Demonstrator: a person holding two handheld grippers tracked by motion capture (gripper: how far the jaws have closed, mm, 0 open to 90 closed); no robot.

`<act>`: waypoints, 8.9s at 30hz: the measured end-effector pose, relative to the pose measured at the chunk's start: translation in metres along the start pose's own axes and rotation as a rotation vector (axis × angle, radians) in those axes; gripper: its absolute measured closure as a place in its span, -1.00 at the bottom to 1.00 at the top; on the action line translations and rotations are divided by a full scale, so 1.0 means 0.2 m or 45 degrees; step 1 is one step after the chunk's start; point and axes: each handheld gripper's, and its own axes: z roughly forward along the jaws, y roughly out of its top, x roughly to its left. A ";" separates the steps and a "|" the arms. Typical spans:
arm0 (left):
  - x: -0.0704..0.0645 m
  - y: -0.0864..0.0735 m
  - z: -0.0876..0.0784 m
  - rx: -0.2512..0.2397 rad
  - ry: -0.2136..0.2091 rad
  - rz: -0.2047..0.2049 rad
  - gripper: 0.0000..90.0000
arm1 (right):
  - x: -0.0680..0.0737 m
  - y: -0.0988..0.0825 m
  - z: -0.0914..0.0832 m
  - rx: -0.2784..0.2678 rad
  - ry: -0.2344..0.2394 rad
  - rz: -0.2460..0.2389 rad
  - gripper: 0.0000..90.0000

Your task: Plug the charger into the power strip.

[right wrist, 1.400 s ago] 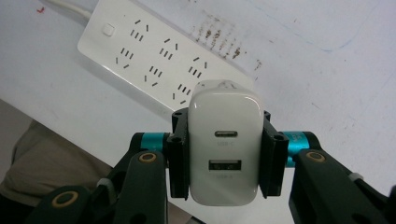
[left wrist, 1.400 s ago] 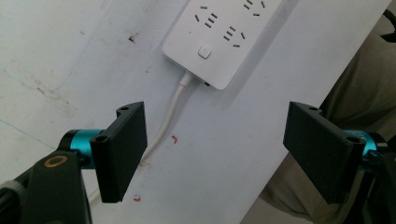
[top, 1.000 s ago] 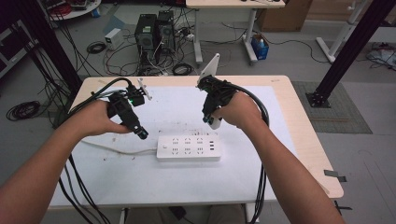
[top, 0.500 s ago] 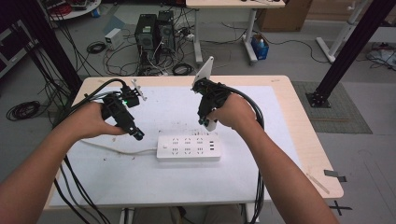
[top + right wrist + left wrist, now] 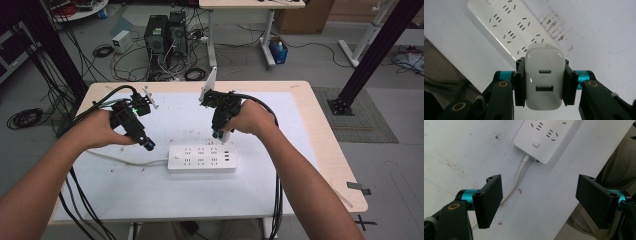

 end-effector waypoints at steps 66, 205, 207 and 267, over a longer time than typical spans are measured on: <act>0.02 0.01 0.09 0.065 0.000 0.059 -0.51 | -0.03 0.10 0.44 0.090 0.110 -0.706 0.38; -0.01 0.02 0.09 0.086 0.010 0.095 -0.51 | 0.01 -0.03 0.16 0.030 0.071 -0.423 -0.52; -0.01 0.02 0.09 0.085 0.013 0.094 -0.51 | 0.01 -0.04 0.14 0.022 0.077 -0.414 -0.52; 0.00 0.03 -0.01 0.077 0.055 0.011 -0.51 | -0.16 -0.45 -0.15 0.002 -0.077 0.201 -0.52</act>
